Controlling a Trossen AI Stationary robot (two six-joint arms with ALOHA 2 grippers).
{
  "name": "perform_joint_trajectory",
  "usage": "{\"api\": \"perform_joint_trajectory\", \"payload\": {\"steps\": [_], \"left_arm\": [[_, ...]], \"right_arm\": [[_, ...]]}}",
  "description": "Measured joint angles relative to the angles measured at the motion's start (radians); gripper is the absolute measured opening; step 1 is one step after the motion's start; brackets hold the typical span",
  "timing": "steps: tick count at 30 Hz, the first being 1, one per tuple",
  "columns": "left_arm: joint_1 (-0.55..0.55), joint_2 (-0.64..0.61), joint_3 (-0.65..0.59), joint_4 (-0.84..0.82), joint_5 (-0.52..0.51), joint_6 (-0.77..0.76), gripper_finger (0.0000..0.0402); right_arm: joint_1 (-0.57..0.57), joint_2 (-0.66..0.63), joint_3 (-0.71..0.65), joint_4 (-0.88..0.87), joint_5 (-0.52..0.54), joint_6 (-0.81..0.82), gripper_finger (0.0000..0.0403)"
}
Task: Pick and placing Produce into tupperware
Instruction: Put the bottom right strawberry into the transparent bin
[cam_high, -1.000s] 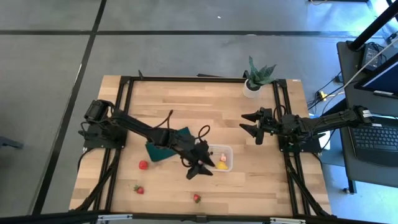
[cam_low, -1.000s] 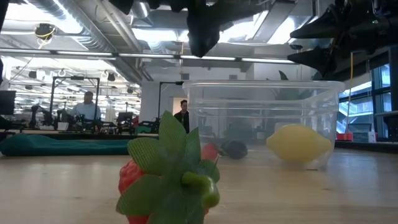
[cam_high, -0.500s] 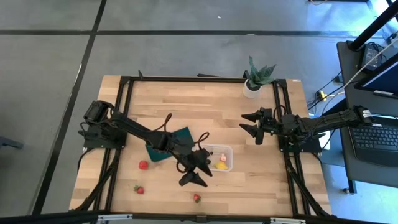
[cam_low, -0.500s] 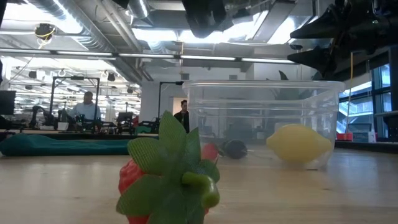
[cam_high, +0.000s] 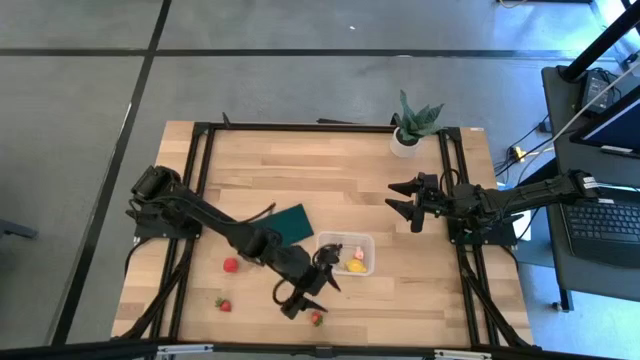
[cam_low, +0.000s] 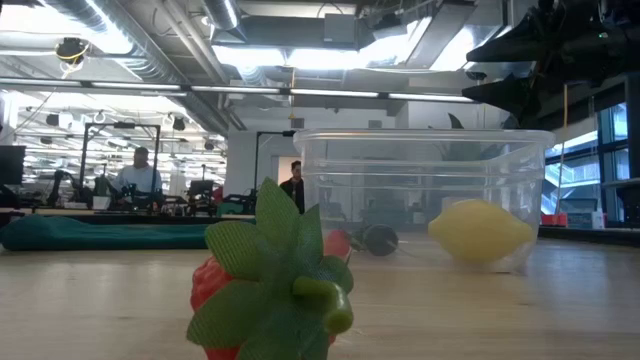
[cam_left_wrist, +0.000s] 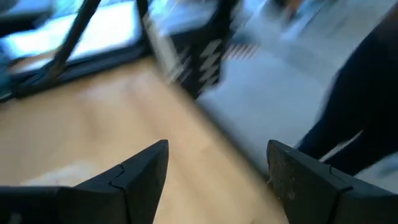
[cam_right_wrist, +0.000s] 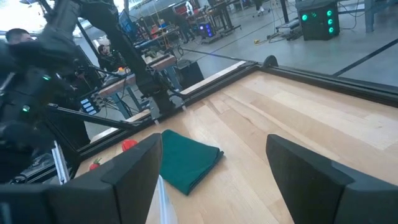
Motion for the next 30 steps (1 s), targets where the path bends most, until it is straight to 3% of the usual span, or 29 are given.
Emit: {"api": "perform_joint_trajectory", "payload": {"steps": [3,6,11,15,20,30], "left_arm": [[-0.045,0.0,0.101,-0.236,-0.147,0.084,0.0265],[-0.075,0.007,0.168,-0.339,-0.21,0.063,0.0265],[-0.099,0.009,0.194,-0.335,-0.231,0.007,0.0265],[-0.122,0.019,0.194,-0.406,-0.265,-0.03,0.0265],[-0.143,0.072,0.192,-0.47,-0.318,-0.074,0.0265],[-0.156,0.141,0.192,-0.431,-0.244,-0.284,0.0265]], "right_arm": [[0.0,0.0,0.0,0.0,0.0,0.001,0.0289],[0.0,0.0,0.0,0.0,0.0,0.006,0.0289],[-0.001,0.0,0.0,0.0,-0.032,0.055,0.0289],[0.0,0.0,0.0,-0.001,-0.106,0.054,0.0289],[0.0,0.0,0.0,-0.007,-0.121,0.053,0.0289],[0.0,0.0,-0.001,-0.02,-0.122,0.077,0.0289]]}}
